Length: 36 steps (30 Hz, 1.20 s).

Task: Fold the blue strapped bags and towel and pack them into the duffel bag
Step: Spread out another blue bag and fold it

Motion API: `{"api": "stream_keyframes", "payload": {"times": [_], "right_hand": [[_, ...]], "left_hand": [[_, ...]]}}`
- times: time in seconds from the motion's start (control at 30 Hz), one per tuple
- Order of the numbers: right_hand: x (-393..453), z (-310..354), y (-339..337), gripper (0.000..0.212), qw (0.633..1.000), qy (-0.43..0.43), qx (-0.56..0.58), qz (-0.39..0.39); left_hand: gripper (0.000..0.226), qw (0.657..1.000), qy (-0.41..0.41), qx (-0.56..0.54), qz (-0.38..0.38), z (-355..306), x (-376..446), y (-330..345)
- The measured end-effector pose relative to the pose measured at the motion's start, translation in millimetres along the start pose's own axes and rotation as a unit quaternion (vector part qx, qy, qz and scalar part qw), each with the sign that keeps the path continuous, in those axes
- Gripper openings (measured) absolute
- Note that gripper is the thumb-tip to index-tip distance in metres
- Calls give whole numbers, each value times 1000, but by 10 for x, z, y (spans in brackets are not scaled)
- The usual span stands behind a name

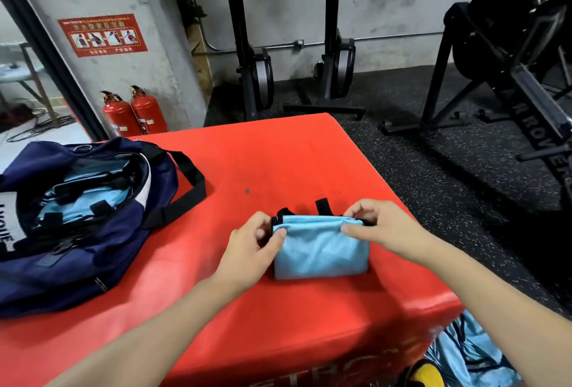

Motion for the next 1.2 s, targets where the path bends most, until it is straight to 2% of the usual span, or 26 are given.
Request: {"api": "stream_keyframes", "payload": {"times": [0.1, 0.2, 0.27, 0.33, 0.4, 0.47, 0.57, 0.67, 0.8, 0.93, 1.03, 1.13, 1.2], "right_hand": [[160, -52, -16, 12, 1000, 5, 5, -28], [277, -130, 14, 12, 998, 12, -53, -32], [340, -188, 43, 13, 992, 10, -120, -37], [382, -231, 75, 13, 986, 5, -166, -32], [415, -274, 110, 13, 981, 3, -192, -21], [424, -305, 135, 12, 979, -1, -204, -15], [429, -331, 155, 12, 977, -5, -211, -12], [431, -329, 158, 18, 976, -23, -213, -25], [402, -315, 154, 31, 962, -38, -251, -98], [329, -250, 159, 39, 953, -2, -260, -152], [266, -202, 254, 41, 957, 32, -249, -144], [190, -196, 427, 50, 958, 110, -259, -63], [146, -189, 538, 58, 949, 150, -275, -27]], "left_hand": [[21, 997, -51, -43, -30, 105, 124, 32], [21, 996, -52, 56, -38, 173, 200, 51], [29, 982, -4, 189, -19, 165, 245, 58], [43, 957, 95, 273, 16, 129, 299, 92], [45, 952, 161, 249, 72, 94, 361, 166], [34, 956, 182, 192, 130, 92, 399, 240], [24, 959, 135, 167, 187, 203, 399, 287], [24, 951, 68, 212, 212, 223, 384, 274], [28, 937, 21, 307, 165, 80, 329, 280], [36, 890, -24, 448, 88, -102, 158, 283], [44, 902, -86, 415, 82, -239, -23, 344], [48, 952, -112, 256, 126, -324, -205, 445], [39, 964, -123, 170, 166, -361, -283, 507]]}}
Point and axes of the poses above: each hand's wrist, its own x-axis towards the middle knuckle, its own y-axis out of the palm, z = x × y, the point moved 3 cm from there along x, towards the middle knuckle, and after that the axes turned 13 degrees about -x, right-handed, at the moved point
